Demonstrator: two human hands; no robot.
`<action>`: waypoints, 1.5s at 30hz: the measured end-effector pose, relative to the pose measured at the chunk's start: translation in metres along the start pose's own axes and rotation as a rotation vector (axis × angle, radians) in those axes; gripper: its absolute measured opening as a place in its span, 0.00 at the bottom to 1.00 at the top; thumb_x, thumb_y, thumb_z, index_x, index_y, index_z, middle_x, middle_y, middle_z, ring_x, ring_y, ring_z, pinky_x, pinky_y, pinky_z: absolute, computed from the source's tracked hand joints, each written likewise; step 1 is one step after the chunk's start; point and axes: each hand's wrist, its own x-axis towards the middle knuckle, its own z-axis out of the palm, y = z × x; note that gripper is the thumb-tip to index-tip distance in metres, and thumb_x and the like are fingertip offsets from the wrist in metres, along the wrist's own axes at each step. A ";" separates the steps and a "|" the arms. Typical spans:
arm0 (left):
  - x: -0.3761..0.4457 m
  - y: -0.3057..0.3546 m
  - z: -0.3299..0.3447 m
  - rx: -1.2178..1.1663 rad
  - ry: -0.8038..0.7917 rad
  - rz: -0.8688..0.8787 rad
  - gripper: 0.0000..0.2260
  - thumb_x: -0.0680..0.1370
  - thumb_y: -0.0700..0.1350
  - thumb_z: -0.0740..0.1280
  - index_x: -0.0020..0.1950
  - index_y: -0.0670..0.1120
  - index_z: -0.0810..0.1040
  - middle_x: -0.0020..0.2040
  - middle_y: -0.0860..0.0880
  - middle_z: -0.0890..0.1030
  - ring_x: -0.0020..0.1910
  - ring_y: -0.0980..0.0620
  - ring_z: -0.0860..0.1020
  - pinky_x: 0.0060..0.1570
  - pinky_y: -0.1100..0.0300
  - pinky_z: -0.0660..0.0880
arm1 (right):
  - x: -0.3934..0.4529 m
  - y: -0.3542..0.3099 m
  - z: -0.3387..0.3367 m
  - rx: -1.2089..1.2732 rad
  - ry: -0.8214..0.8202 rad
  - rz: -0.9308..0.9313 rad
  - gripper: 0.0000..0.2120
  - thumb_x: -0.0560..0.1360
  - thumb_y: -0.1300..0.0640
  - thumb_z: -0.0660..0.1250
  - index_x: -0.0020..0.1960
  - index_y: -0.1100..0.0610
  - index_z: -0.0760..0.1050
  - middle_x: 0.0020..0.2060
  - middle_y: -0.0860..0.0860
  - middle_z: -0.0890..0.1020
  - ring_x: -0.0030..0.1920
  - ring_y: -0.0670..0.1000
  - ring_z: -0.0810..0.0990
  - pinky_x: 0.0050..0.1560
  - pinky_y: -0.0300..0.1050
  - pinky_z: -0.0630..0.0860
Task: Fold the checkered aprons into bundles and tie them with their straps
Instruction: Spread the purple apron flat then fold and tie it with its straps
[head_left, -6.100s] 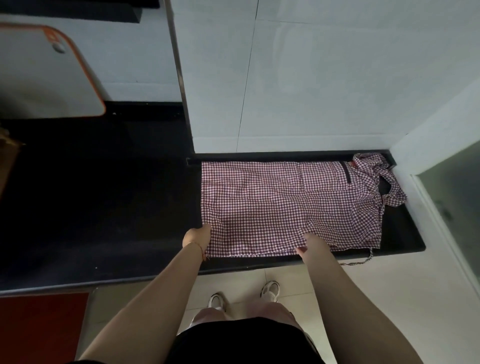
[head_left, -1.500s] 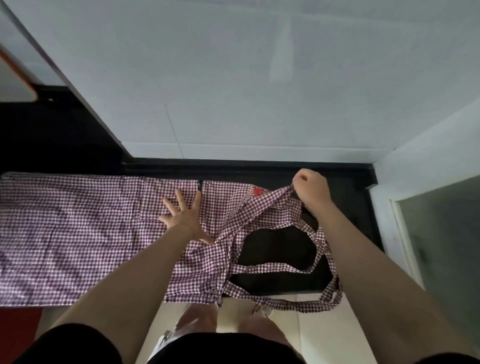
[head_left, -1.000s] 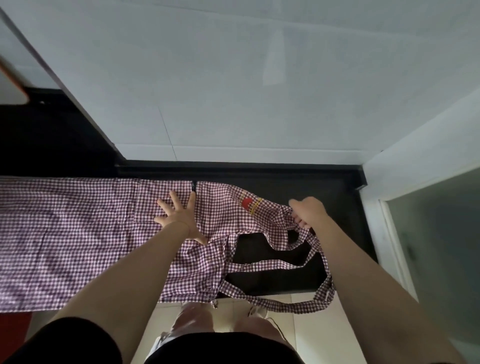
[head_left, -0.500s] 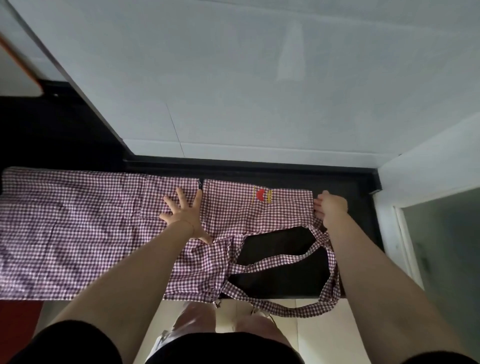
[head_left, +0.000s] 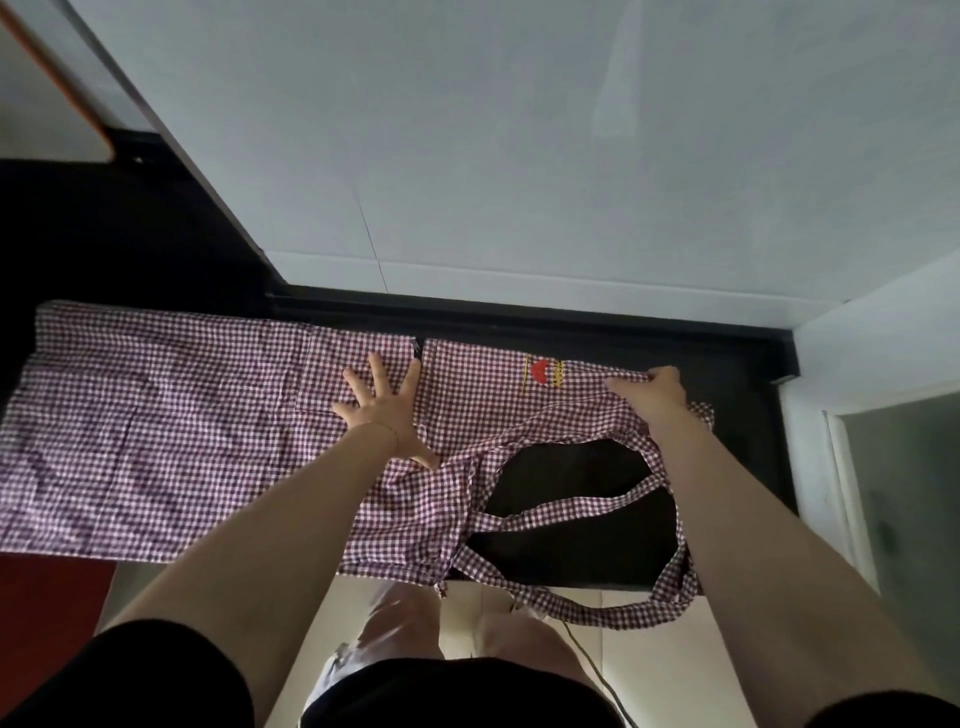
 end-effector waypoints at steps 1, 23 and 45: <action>0.000 0.000 -0.001 0.001 0.005 0.001 0.67 0.60 0.68 0.78 0.76 0.58 0.27 0.75 0.39 0.25 0.75 0.28 0.34 0.71 0.28 0.50 | -0.001 -0.002 -0.002 0.001 -0.054 0.042 0.44 0.71 0.54 0.78 0.77 0.59 0.57 0.73 0.61 0.67 0.71 0.63 0.69 0.70 0.60 0.69; -0.005 0.012 0.007 0.024 0.032 0.000 0.67 0.60 0.69 0.77 0.76 0.57 0.27 0.76 0.39 0.27 0.76 0.28 0.36 0.71 0.29 0.52 | -0.017 0.018 -0.050 -0.091 -0.486 0.060 0.28 0.71 0.65 0.75 0.68 0.57 0.71 0.65 0.55 0.76 0.56 0.54 0.77 0.58 0.51 0.73; -0.052 0.013 0.062 -0.178 0.305 0.051 0.29 0.81 0.53 0.60 0.80 0.52 0.55 0.81 0.46 0.52 0.79 0.42 0.53 0.75 0.39 0.57 | -0.104 0.076 0.082 -0.377 -0.417 -0.440 0.12 0.77 0.55 0.68 0.54 0.63 0.77 0.47 0.58 0.80 0.49 0.55 0.79 0.58 0.57 0.77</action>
